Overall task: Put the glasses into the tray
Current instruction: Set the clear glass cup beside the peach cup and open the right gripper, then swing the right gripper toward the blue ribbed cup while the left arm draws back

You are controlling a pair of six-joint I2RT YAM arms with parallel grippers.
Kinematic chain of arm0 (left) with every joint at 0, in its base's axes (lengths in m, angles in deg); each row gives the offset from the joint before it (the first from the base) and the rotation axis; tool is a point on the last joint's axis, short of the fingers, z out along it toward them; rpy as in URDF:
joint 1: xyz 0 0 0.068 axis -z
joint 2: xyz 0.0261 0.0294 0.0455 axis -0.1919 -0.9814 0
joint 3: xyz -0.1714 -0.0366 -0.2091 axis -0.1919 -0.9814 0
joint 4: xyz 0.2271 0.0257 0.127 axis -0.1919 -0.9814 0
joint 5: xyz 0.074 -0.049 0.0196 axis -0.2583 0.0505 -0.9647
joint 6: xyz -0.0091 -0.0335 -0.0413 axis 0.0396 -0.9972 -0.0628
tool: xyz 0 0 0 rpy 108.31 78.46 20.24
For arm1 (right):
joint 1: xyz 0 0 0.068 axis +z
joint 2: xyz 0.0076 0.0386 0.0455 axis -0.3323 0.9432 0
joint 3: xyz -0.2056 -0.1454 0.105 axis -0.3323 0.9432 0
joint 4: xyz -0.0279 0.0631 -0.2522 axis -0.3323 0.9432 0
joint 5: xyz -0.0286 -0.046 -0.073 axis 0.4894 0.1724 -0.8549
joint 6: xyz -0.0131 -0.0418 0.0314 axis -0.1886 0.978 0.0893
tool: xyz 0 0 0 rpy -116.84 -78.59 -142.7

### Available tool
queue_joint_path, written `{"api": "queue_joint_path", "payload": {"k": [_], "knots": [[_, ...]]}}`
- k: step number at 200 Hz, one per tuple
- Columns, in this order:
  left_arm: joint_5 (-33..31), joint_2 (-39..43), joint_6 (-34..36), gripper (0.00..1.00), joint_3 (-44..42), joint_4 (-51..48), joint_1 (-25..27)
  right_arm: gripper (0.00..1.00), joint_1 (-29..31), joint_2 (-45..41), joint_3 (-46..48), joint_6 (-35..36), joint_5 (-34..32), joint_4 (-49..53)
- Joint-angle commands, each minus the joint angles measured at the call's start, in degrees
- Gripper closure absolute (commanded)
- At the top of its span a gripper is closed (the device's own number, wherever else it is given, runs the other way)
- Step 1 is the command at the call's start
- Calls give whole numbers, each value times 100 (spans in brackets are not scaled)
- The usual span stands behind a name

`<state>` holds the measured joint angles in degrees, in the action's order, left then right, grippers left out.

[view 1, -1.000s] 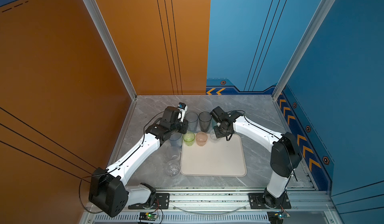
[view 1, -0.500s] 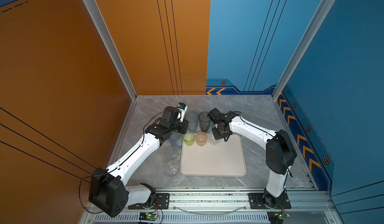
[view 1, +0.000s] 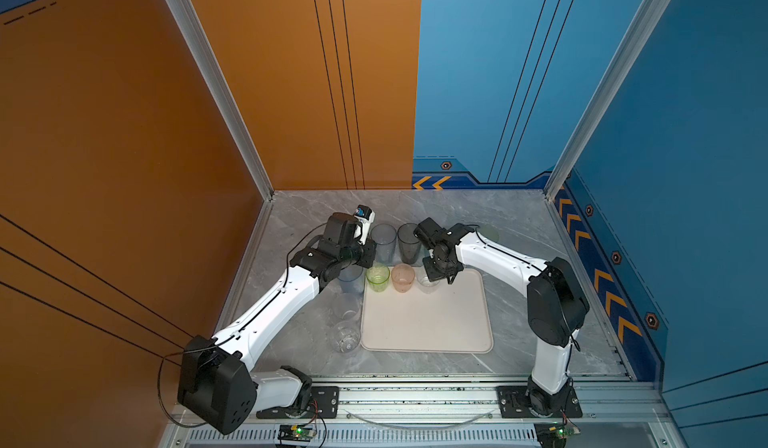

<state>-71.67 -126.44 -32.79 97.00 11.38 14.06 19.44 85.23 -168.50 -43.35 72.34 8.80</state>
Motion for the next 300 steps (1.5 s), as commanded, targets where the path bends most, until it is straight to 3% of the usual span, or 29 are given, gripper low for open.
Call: {"api": "queue_joint_path", "payload": {"k": [1, 56, 210, 270, 300], "knots": [[122, -48, 3, 79, -12, -82, -60, 100, -44, 89, -137, 53, 26, 165], [151, -54, 4, 79, 9, -119, -60, 98, -106, 107, -73, 62, 57, 135], [76, 162, -5, 79, 19, -224, -43, 75, -233, -339, 91, 52, -55, 37], [-768, 1017, -122, 79, -254, -317, -34, 73, -178, -1380, 179, 106, -372, 44], [-1482, 1562, -248, 80, -626, -418, -51, 73, 280, -1723, 66, 92, -93, 39]]}}
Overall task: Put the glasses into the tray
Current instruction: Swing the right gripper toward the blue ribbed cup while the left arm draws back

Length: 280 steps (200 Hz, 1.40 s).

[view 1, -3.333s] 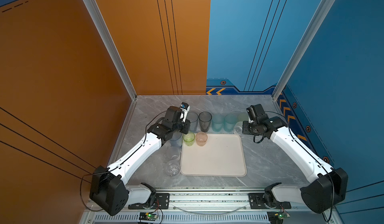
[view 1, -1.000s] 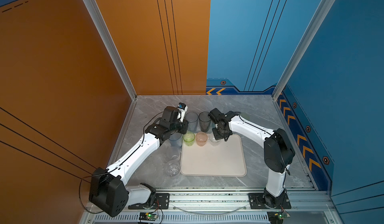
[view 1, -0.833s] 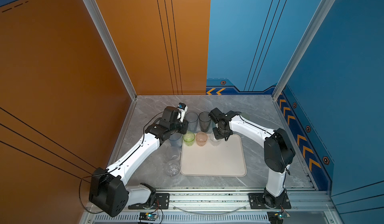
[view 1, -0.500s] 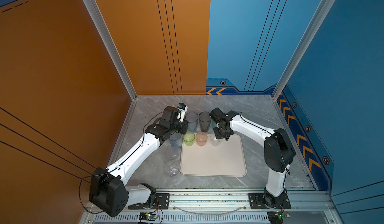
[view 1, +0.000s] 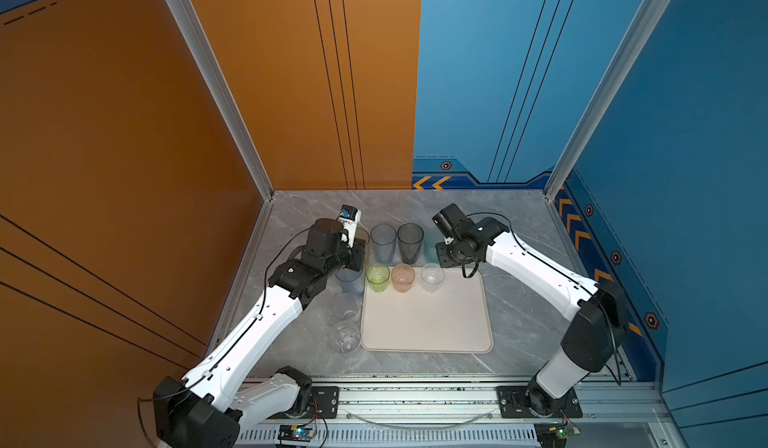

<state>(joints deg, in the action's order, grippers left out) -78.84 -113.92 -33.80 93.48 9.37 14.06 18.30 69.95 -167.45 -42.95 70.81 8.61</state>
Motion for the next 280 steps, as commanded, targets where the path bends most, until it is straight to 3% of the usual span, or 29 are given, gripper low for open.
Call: {"api": "queue_joint_path", "payload": {"k": [1, 58, 107, 222, 280], "knots": [[-795, 323, -149, 80, -286, -217, -52, 73, 425, -201, -44, 51, 72, 52], [-1721, 1322, -349, 80, -901, -147, -148, 73, 1829, 243, -333, -285, 661, -478], [-1608, 1624, -493, 80, -1045, -191, -187, 71, 2618, 1217, -947, -552, 716, -717], [-1352, 1781, -449, 78, -1178, -191, -210, 71, 2874, 2742, -2544, -619, 464, -153], [-1268, 1812, -449, 77, -1219, -147, -245, 72, 2901, 2983, -2809, -601, 181, 104]]}}
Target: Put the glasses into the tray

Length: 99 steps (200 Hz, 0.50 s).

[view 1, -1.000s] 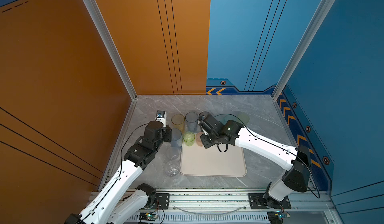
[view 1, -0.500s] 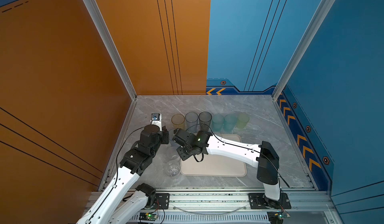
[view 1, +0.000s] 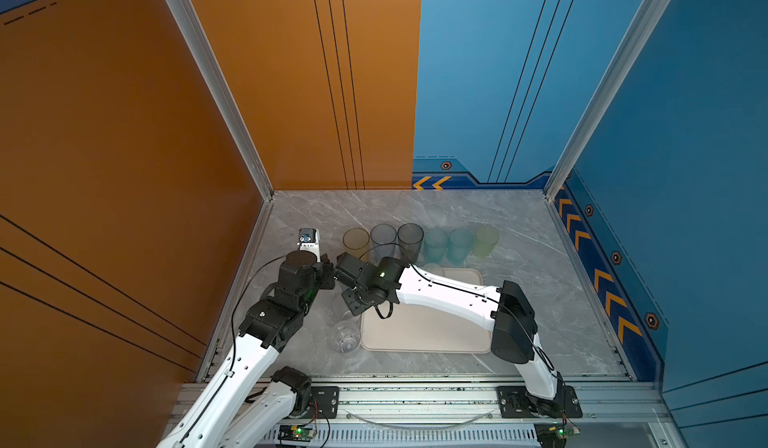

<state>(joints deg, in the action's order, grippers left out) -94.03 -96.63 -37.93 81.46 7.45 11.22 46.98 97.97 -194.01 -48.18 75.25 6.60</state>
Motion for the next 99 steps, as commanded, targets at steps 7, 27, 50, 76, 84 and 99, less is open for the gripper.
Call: {"api": "queue_joint_path", "payload": {"k": [7, 27, 50, 76, 84, 99], "knots": [[226, 96, -36, 77, -12, 39, 39, 72, 38, 194, -153, -79, -280, 315], [12, 239, -88, 77, -78, 61, 31, 72, 33, 231, -153, -79, -312, 351], [-311, 517, -167, 76, -205, 74, -5, 72, 40, 266, -153, -79, -304, 351], [-647, 869, -259, 76, -355, 120, -40, 72, 37, 285, -170, -77, -287, 351], [-738, 974, -280, 76, -407, 133, -46, 72, 40, 300, -162, -77, -292, 351], [-862, 1153, -300, 75, -477, 166, -52, 72, 40, 320, -162, -78, -289, 351]]}}
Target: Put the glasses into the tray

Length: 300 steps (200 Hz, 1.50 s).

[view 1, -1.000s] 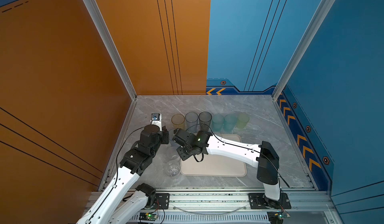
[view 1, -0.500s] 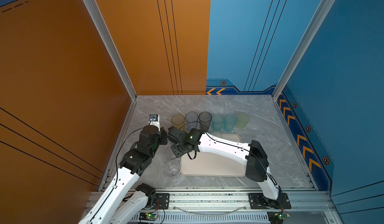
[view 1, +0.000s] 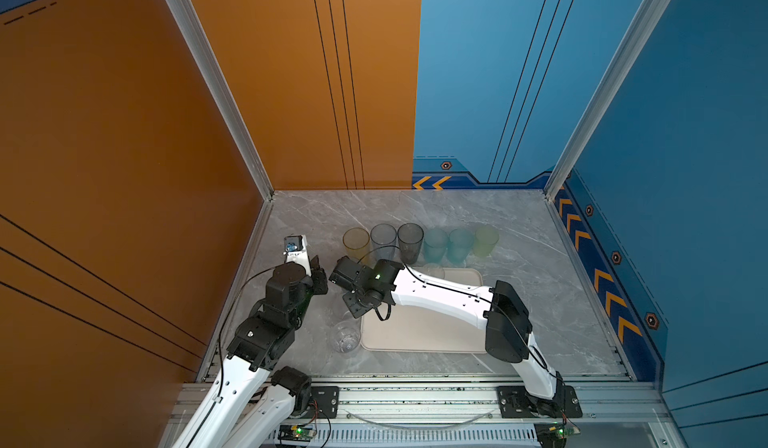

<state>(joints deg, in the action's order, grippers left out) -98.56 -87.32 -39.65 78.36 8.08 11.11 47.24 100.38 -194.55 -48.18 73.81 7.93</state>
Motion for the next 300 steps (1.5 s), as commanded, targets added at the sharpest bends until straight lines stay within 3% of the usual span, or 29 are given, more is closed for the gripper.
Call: {"api": "queue_joint_path", "payload": {"k": [1, 164, 300], "knots": [[-414, 223, -127, 75, -175, 104, -44, 72, 10, 81, -107, -74, -140, 217], [-446, 374, -101, 74, -288, 183, -53, 76, -60, 394, -441, -71, -14, 244], [-336, 313, -83, 74, -283, 210, -90, 93, -49, 367, -460, -53, -95, 270]]}}
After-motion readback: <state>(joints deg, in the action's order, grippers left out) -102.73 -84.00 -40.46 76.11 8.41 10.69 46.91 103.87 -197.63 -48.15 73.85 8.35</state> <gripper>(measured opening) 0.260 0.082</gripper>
